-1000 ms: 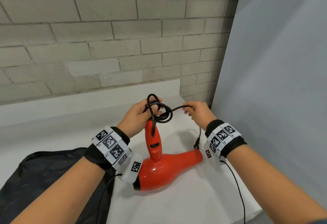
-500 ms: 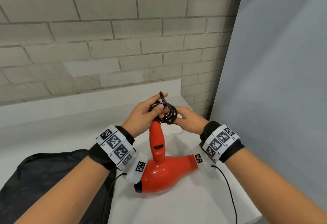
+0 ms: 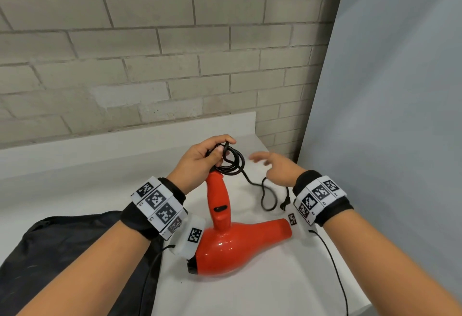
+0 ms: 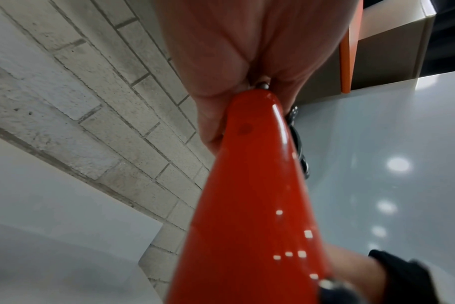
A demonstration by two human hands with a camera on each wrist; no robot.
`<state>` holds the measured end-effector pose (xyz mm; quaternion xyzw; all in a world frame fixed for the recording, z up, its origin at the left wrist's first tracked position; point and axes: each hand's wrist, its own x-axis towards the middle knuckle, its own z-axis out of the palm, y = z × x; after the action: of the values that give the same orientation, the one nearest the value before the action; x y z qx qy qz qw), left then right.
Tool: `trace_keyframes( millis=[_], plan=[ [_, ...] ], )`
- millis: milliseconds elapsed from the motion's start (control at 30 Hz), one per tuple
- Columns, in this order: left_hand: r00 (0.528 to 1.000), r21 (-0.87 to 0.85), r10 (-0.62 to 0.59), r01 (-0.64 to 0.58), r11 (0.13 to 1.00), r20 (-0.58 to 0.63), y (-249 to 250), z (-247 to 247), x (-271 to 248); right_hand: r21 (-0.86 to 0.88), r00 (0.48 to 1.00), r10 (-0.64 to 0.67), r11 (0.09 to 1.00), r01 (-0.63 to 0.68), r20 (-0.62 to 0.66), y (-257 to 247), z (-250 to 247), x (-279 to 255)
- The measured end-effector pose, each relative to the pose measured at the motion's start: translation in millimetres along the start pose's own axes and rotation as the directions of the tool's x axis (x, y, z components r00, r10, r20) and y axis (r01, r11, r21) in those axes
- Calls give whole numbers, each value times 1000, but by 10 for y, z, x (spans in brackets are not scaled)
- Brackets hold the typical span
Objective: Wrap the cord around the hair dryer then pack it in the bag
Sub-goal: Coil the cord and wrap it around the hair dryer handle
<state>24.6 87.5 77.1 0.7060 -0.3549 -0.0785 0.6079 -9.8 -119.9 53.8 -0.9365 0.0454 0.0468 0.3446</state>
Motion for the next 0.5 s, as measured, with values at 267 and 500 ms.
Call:
trace_keyframes(
  millis=[267, 500],
  plan=[
    [1000, 31, 11, -10, 999, -9, 22, 20, -5, 299, 926, -341, 911, 282, 164, -312, 81, -97],
    [1000, -30, -10, 11, 1000, 24, 98, 84, -11, 154, 909, -242, 939, 307, -339, -519, -56, -105]
  ],
)
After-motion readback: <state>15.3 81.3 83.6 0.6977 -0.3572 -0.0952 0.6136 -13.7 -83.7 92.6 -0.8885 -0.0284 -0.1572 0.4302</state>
